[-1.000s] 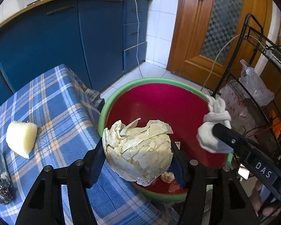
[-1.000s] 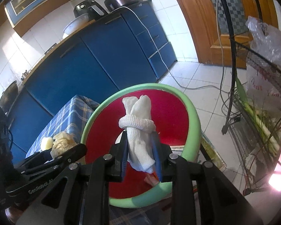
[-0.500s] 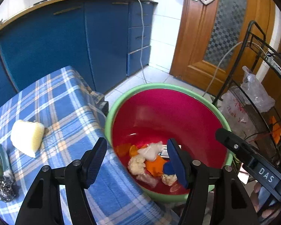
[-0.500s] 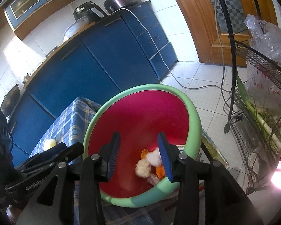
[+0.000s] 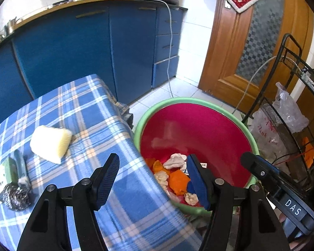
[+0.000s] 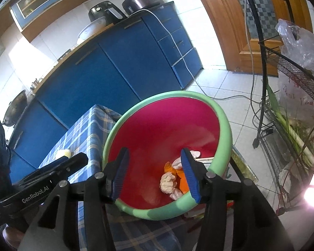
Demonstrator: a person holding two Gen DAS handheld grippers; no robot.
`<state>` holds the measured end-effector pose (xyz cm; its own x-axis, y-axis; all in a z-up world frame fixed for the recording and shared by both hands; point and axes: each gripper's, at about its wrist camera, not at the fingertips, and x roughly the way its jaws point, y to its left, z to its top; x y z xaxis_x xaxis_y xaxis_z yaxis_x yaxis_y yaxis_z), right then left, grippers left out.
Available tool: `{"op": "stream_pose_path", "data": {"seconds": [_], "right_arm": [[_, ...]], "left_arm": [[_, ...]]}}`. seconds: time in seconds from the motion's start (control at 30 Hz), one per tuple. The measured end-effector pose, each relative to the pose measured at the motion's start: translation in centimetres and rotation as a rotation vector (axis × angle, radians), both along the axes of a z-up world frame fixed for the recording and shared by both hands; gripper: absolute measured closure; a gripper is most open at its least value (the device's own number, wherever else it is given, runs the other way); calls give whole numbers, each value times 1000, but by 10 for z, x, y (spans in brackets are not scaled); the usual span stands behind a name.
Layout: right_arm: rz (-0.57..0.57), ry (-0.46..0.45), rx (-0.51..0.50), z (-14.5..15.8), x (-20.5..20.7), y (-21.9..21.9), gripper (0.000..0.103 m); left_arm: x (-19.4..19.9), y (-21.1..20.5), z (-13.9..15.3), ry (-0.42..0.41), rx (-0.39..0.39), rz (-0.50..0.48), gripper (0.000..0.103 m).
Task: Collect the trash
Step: 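Withdraw both tools from the bucket back toward the table, then grasp the steel wool scrubber with the left tool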
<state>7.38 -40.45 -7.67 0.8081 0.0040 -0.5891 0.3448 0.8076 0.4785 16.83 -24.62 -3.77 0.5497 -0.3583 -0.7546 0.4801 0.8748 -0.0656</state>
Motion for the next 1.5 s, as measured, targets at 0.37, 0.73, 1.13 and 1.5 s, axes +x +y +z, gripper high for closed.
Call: {"op": "stream_pose_path", "data": {"seconds": [0.37, 0.73, 1.13, 1.5], "right_arm": [[23, 18, -19, 9, -7, 21, 46], [64, 1, -50, 29, -11, 53, 44], [146, 44, -88, 33, 7, 95, 44], [209, 87, -130, 31, 29, 122, 44]], "left_arm": [[-6, 44, 9, 11, -45, 91, 35], [-17, 107, 21, -2, -64, 229, 35], [-3, 187, 6, 33, -60, 412, 35], [17, 209, -18, 90, -50, 453, 35]]}}
